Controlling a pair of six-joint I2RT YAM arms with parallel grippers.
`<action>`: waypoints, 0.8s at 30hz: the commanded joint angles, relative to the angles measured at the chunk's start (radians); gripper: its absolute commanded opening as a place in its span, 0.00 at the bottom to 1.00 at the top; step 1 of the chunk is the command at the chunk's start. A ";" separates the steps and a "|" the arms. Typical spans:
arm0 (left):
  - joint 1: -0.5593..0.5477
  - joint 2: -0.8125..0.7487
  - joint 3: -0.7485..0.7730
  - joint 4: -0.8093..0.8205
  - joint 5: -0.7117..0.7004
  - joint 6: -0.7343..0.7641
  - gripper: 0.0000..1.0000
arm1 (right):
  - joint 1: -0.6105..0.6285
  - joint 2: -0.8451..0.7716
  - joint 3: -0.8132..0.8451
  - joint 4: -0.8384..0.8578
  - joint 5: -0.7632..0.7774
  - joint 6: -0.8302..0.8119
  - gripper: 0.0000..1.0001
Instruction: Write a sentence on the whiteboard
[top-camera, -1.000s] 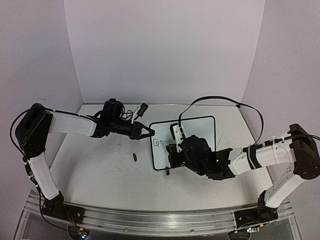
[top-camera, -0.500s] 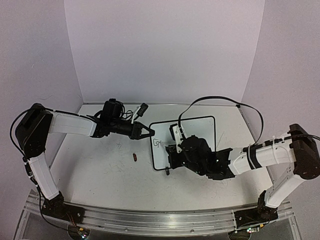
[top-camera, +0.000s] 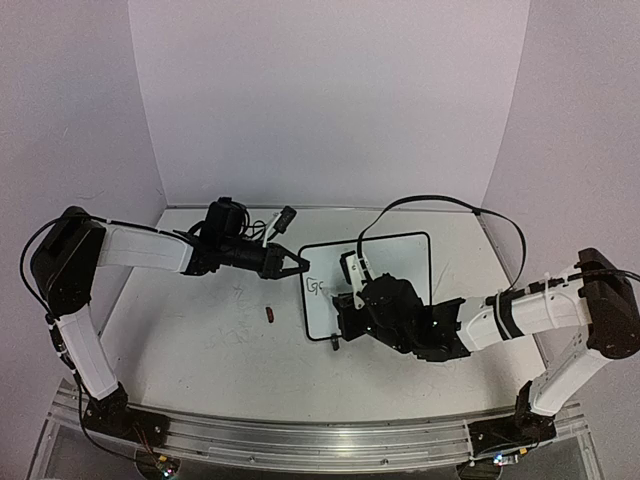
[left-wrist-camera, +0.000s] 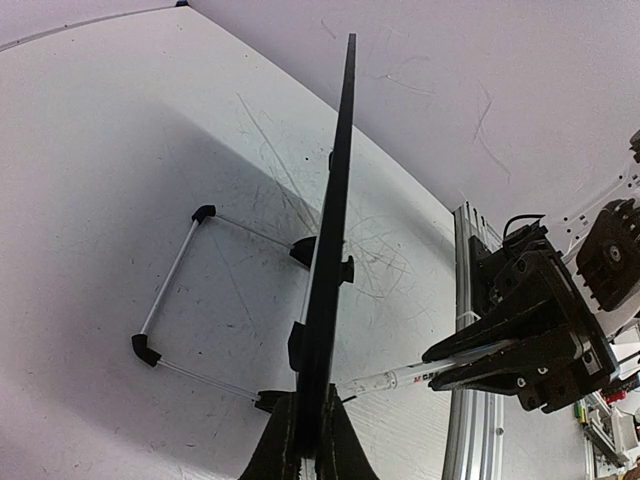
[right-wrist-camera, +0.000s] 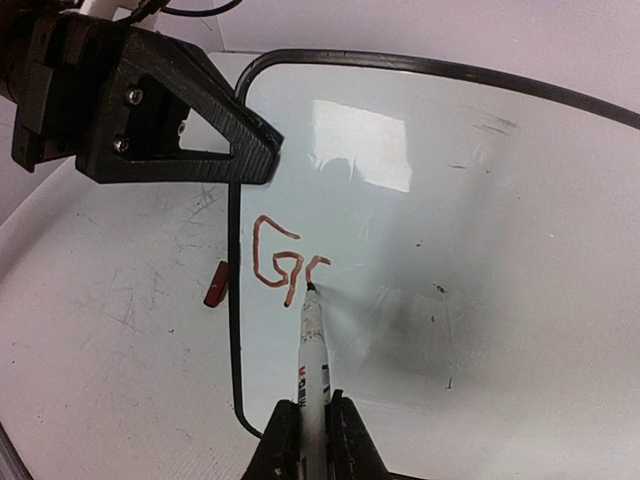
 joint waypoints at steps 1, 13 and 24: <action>-0.008 -0.004 -0.013 -0.065 -0.062 0.026 0.00 | -0.001 -0.019 -0.012 -0.010 0.056 0.017 0.00; -0.007 -0.005 -0.014 -0.065 -0.062 0.027 0.00 | -0.001 -0.035 -0.014 -0.012 0.092 0.027 0.00; -0.008 -0.004 -0.015 -0.065 -0.062 0.027 0.00 | -0.001 -0.026 0.007 0.003 0.106 0.015 0.00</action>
